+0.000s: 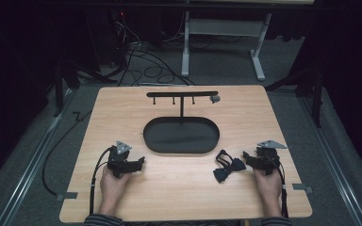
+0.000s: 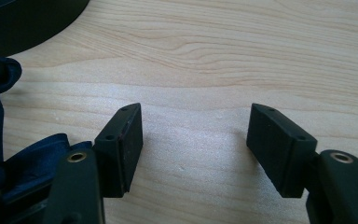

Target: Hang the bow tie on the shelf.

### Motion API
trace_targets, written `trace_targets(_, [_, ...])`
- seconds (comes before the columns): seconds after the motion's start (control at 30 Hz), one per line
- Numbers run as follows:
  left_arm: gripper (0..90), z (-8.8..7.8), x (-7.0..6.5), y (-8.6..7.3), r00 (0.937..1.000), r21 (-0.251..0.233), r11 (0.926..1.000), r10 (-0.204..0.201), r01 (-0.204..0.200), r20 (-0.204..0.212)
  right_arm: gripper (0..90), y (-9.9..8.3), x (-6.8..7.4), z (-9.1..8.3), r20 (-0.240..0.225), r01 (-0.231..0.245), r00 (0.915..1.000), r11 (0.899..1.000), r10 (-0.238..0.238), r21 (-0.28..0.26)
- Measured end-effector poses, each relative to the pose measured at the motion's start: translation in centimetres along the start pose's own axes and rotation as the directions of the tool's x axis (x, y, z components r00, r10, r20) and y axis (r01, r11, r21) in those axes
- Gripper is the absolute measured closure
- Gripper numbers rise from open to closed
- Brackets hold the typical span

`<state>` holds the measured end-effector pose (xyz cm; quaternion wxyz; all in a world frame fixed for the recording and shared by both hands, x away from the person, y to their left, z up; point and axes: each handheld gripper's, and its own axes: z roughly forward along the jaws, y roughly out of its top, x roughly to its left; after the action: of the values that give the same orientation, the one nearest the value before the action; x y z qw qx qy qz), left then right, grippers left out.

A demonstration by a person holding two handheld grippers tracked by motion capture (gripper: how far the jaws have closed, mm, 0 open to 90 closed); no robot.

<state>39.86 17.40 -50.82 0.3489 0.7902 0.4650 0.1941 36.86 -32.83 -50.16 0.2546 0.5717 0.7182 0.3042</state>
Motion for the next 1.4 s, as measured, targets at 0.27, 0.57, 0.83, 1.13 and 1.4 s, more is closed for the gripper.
trace_targets(0.27, [18.4, -0.01, -0.01, 0.0, 1.0, 0.0, 1.0, 0.003, -0.003, -0.001, 37.0, 0.0, 0.0, 0.0, -0.001, -0.001, 1.0, 1.0, 0.001, 0.0])
trace_targets(0.57, [18.7, -0.02, -0.03, -0.01, 1.0, -0.001, 1.0, 0.003, -0.003, 0.0, 37.0, -0.02, 0.09, -0.01, -0.002, -0.002, 1.0, 1.0, 0.002, 0.0])
trace_targets(0.83, [19.1, -0.08, -0.04, -0.05, 1.0, 0.0, 1.0, 0.001, -0.001, -0.002, 37.0, -0.02, 0.11, 0.01, -0.007, 0.002, 1.0, 1.0, -0.002, -0.002])
trace_targets(1.13, [19.0, -0.06, -0.02, -0.04, 1.0, 0.0, 1.0, 0.0, 0.0, -0.001, 37.1, -0.01, 0.08, 0.0, -0.008, 0.001, 1.0, 1.0, -0.001, -0.001])
trace_targets(1.4, [18.9, -0.06, -0.01, -0.03, 1.0, 0.001, 1.0, 0.002, -0.002, -0.001, 43.6, -0.01, -0.1, -0.1, -0.001, -0.007, 1.0, 1.0, 0.007, -0.002])
